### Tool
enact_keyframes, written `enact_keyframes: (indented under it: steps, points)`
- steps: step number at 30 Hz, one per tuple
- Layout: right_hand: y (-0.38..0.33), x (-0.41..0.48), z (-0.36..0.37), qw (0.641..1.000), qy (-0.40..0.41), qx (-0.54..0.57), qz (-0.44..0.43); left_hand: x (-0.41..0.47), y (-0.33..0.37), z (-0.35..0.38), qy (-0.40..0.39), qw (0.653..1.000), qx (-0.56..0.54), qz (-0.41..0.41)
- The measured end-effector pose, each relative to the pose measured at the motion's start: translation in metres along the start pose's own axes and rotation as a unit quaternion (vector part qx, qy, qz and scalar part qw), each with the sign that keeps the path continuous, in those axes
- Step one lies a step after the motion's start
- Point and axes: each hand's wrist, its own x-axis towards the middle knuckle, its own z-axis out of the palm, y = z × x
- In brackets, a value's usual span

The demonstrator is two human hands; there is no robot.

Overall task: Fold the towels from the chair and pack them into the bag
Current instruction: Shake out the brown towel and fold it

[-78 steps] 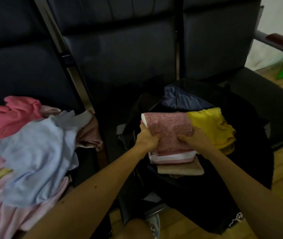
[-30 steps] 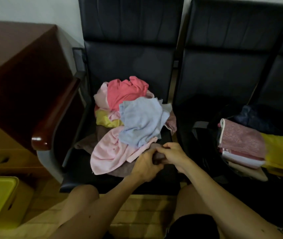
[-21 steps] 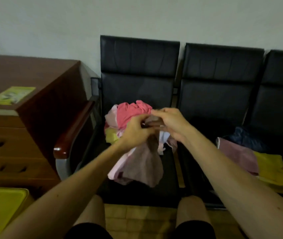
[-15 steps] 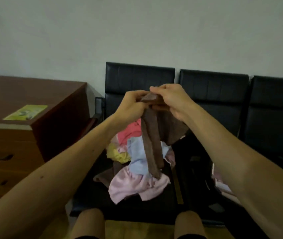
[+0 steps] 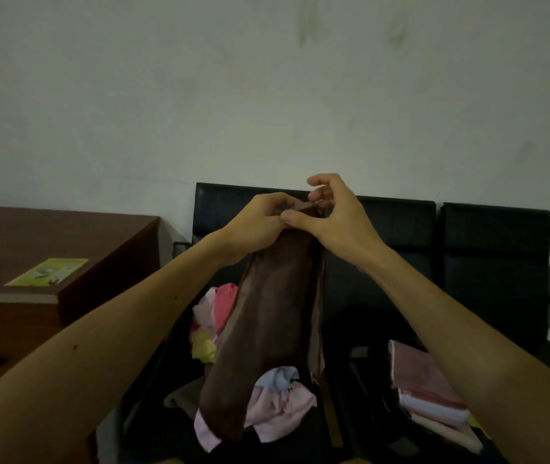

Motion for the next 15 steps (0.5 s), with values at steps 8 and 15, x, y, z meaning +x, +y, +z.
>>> enact_keyframes:
  steps: [8, 15]
  points:
    - [0.004, -0.004, -0.011, 0.992, -0.004, -0.116, -0.054, -0.016, 0.003, 0.005, -0.042, 0.997, -0.055, -0.04]
    - [0.013, -0.008, -0.019, 0.993, 0.076, -0.067, -0.052, -0.042, -0.03, 0.001, -0.075, 0.994, -0.023, -0.073]
